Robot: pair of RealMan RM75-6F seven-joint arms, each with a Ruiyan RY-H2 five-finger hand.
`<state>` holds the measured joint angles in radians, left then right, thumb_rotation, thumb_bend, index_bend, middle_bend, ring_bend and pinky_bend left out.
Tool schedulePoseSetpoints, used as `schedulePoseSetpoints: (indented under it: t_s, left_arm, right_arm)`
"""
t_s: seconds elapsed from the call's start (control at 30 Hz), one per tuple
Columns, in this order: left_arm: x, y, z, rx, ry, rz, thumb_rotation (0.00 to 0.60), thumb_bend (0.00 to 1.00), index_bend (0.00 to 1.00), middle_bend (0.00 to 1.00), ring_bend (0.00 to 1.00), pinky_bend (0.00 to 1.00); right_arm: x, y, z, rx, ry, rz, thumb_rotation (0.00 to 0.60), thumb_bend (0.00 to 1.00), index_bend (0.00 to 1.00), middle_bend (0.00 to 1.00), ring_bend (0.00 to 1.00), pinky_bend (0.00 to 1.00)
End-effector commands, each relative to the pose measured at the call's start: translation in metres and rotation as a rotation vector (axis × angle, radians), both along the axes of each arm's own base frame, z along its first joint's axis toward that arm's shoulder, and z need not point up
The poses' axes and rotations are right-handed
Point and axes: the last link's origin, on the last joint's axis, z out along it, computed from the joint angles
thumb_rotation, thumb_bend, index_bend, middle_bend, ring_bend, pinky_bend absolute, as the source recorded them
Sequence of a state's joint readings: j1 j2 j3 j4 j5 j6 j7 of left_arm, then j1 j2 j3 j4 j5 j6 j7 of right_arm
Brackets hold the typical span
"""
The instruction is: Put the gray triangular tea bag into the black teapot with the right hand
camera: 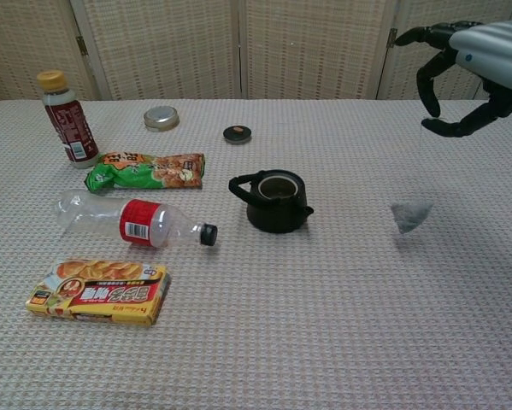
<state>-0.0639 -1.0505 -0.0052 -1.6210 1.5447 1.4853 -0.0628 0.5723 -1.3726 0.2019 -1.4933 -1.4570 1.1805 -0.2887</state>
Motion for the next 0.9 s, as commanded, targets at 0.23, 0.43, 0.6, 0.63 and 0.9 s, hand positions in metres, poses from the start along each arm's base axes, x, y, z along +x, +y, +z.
schedulePoseSetpoints:
  t_s: [0.23,0.43,0.6,0.63,0.9]
  left_arm:
    - [-0.002,0.001,0.004,0.008,-0.012,0.011,0.6,0.13,0.0,0.0,0.0,0.07]
    - [-0.007,0.004,0.01,0.015,-0.03,0.028,0.6,0.13,0.0,0.0,0.0,0.07]
    - [-0.01,0.005,0.013,0.021,-0.04,0.044,0.6,0.13,0.0,0.0,0.0,0.07]
    - [-0.01,0.005,0.014,0.021,-0.04,0.045,0.6,0.13,0.0,0.0,0.0,0.07]
    - [-0.014,0.008,0.015,0.008,-0.054,0.062,0.6,0.13,0.0,0.0,0.0,0.07]
  right_arm:
    - [0.038,-0.009,0.02,-0.058,-0.027,0.061,0.6,0.3,0.67,0.06,0.0,0.0]
    - [0.056,-0.017,0.018,-0.071,-0.029,0.092,0.6,0.3,0.67,0.06,0.0,0.0]
    - [0.068,-0.028,0.01,-0.058,-0.035,0.098,0.6,0.3,0.67,0.07,0.0,0.0]
    - [0.07,-0.03,0.008,-0.055,-0.035,0.098,0.6,0.3,0.67,0.06,0.0,0.0]
    - [0.077,-0.043,-0.013,-0.022,-0.043,0.098,0.6,0.3,0.67,0.07,0.0,0.0]
